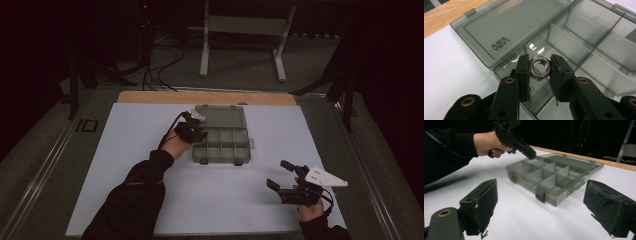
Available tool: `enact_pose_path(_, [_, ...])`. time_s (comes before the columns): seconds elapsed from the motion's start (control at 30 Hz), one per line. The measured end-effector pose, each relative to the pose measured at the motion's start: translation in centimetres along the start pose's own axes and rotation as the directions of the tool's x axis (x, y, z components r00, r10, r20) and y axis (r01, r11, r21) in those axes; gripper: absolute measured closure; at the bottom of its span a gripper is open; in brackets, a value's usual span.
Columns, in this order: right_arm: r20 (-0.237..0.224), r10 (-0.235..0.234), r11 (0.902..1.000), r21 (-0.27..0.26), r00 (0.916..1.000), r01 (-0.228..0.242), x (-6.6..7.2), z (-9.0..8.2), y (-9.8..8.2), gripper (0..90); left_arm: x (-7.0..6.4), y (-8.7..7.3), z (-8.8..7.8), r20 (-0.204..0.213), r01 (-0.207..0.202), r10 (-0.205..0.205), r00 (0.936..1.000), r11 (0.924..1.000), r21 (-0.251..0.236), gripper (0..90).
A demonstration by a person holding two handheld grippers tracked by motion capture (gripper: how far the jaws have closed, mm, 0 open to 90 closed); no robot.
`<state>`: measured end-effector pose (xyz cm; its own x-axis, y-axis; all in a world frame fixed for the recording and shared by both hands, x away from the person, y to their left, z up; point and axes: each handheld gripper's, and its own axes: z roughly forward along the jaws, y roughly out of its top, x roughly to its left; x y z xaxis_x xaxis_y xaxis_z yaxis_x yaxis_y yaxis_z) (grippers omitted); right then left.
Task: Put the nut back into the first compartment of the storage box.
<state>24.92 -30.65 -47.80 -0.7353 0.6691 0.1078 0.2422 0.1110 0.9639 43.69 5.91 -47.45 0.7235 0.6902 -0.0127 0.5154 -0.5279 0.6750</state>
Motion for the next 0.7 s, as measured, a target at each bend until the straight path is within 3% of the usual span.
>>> enact_pose_path(0.23, [0.0, -0.001, 1.0, 0.001, 1.0, 0.001, 0.1, 0.0, 0.0, 12.1, 0.0, -0.1, -0.6, 0.01, 0.014, -0.014, 0.9998, 0.9998, -0.013, 60.0])
enact_pose_path(0.47, [0.002, 0.001, 1.0, 0.001, 1.0, -0.001, 0.0, 0.0, 0.0, 12.1, -0.2, -0.1, -2.0, 0.007, 0.03, -0.03, 0.9995, 0.9989, -0.037, 35.6])
enact_pose_path(0.5, [0.002, 0.0, 1.0, 0.001, 1.0, 0.0, 0.1, 0.0, 0.0, 12.1, -0.3, -0.2, -2.6, 0.011, 0.034, -0.034, 0.9994, 0.9984, -0.046, 35.6])
enact_pose_path(0.57, [0.002, 0.002, 1.0, 0.002, 1.0, -0.002, 0.1, 0.0, 0.0, 12.1, -0.5, -0.5, -3.1, 0.022, 0.036, -0.035, 0.9992, 0.9981, -0.051, 23.5])
enact_pose_path(0.63, [0.003, -0.001, 1.0, 0.001, 1.0, 0.001, 0.1, 0.0, 0.0, 12.1, -0.8, -0.9, -3.8, 0.026, 0.03, -0.029, 0.9992, 0.9978, -0.059, 21.5])
enact_pose_path(0.7, [0.004, -0.001, 1.0, 0.002, 1.0, 0.001, 0.1, 0.0, 0.1, 12.1, -1.0, -1.2, -4.4, 0.026, 0.036, -0.035, 0.9991, 0.9973, -0.064, 13.7])
